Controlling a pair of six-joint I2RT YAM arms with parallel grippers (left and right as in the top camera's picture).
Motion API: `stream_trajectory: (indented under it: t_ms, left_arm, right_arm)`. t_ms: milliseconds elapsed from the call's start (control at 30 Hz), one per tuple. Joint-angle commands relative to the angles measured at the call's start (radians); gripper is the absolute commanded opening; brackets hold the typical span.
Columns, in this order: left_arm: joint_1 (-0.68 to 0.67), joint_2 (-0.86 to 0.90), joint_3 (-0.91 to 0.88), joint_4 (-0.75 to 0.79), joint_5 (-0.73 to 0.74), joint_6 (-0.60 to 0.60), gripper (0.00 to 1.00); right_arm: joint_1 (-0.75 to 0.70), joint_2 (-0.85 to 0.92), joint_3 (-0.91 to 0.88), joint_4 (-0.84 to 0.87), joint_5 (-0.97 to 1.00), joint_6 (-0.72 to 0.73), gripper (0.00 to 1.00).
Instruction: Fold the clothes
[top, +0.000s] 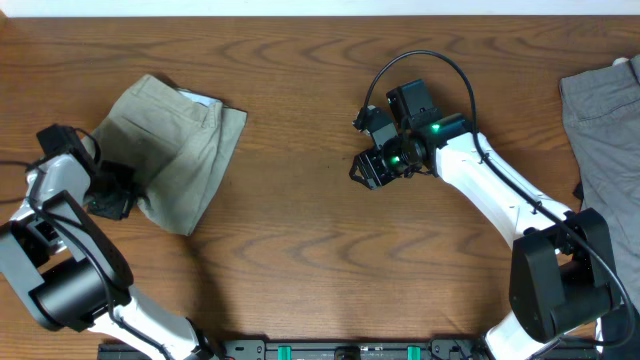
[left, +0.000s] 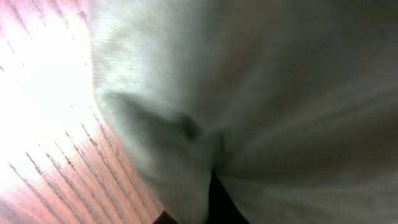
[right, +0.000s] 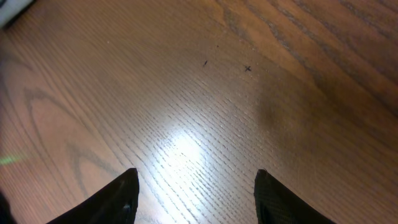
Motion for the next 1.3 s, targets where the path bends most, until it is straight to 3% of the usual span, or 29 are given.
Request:
stream_trajectory:
  t_ms: [0, 200, 433, 800, 933, 967, 1000, 1033, 1067, 1167, 1200, 1267]
  left_arm:
    - [0.005, 0.019, -0.058, 0.035, -0.031, -0.093, 0.06]
    - [-0.077, 0.019, -0.063, 0.114, 0.099, -0.083, 0.06]
    - [-0.172, 0.017, -0.063, 0.154, 0.124, -0.159, 0.06]
    - [-0.174, -0.090, -0.063, 0.026, 0.106, -0.076, 0.08]
    - [-0.160, -0.215, -0.063, -0.041, 0.029, -0.001, 0.31]
    - [-0.157, -0.254, -0.063, -0.056, 0.005, 0.014, 0.42]
    - [-0.157, -0.286, -0.063, -0.065, -0.014, 0.027, 0.77]
    - [-0.157, -0.321, -0.063, -0.074, -0.032, 0.041, 0.91]
    - [-0.157, -0.348, -0.063, -0.080, -0.041, 0.049, 0.96]
    - [-0.157, -0.412, -0.063, -0.063, -0.041, 0.122, 0.92]
    - [-0.158, -0.423, -0.063, -0.041, -0.040, 0.178, 0.80]
    - [-0.163, -0.426, -0.063, -0.015, -0.023, 0.289, 0.43]
  right_arm:
    - [0.002, 0.006, 0.005, -0.001, -0.010, 0.011, 0.58]
    - [0.002, 0.006, 0.005, 0.000, -0.010, 0.011, 0.58]
    - [0.002, 0.006, 0.005, 0.006, -0.010, 0.011, 0.58]
    - [0.002, 0.006, 0.005, -0.001, -0.010, 0.011, 0.58]
    - [0.002, 0.006, 0.005, -0.005, -0.011, 0.011, 0.58]
    - [0.002, 0.006, 0.005, -0.004, -0.010, 0.011, 0.58]
    - [0.002, 0.006, 0.005, -0.003, -0.010, 0.011, 0.58]
    - [0.002, 0.006, 0.005, -0.002, -0.010, 0.011, 0.59]
    - [0.002, 0.006, 0.005, -0.001, -0.010, 0.011, 0.59]
    - [0.002, 0.006, 0.005, 0.002, -0.006, 0.011, 0.59]
    - [0.002, 0.006, 0.005, 0.002, -0.007, 0.011, 0.59]
    - [0.002, 0.006, 0.005, 0.007, -0.007, 0.012, 0.58]
